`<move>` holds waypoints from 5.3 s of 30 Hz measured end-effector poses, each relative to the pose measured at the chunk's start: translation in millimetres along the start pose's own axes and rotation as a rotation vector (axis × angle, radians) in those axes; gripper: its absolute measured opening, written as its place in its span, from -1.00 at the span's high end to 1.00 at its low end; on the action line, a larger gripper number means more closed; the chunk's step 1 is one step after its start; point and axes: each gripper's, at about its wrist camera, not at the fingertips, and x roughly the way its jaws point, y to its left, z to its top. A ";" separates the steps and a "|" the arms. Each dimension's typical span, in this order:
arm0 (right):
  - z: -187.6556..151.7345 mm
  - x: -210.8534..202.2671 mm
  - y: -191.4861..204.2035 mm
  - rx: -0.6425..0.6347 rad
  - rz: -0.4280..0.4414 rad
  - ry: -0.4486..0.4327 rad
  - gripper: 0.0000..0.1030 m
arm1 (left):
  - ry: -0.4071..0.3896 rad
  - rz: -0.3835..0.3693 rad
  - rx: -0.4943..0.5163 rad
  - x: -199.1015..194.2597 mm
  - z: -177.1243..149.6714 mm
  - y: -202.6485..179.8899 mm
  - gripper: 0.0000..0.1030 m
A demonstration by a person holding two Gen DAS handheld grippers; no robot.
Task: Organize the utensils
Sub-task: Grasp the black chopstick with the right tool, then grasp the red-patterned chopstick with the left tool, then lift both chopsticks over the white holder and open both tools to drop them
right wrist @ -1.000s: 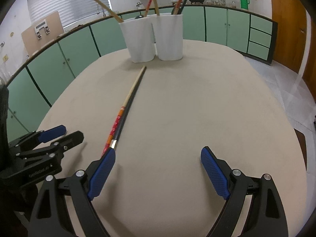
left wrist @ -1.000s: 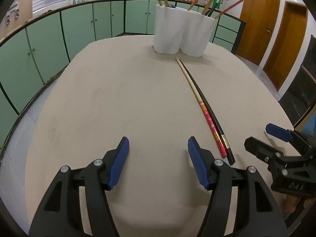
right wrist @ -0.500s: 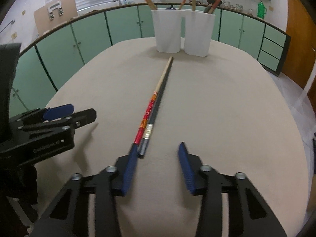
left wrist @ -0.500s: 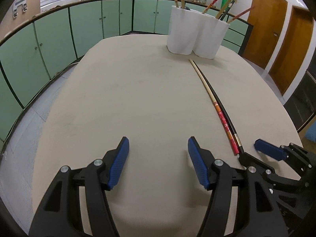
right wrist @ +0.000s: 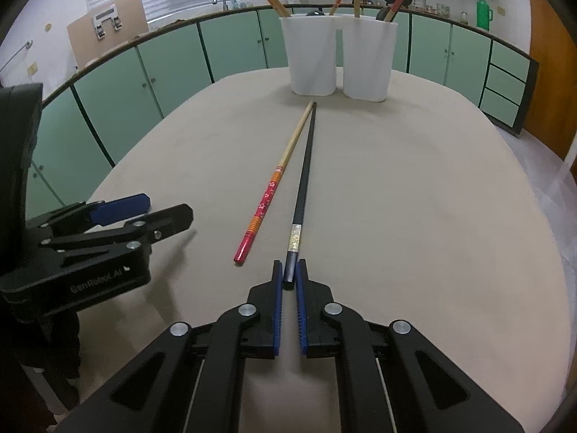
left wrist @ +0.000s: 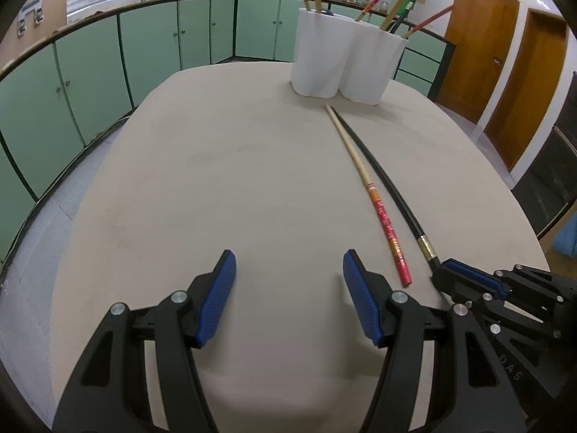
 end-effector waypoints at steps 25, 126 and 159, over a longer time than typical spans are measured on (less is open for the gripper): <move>-0.1 -12.2 -68.0 0.136 -0.108 -0.048 0.88 | 0.025 -0.029 0.080 16.0 -2.2 -65.4 -0.10; 199.0 -187.8 -44.6 -0.103 0.055 -0.441 0.88 | -0.585 -0.118 0.172 -178.0 170.0 -55.0 0.91; 342.3 -94.7 -93.5 -0.031 -0.016 -0.532 0.88 | -0.618 -0.094 0.171 -63.8 297.4 -69.2 0.91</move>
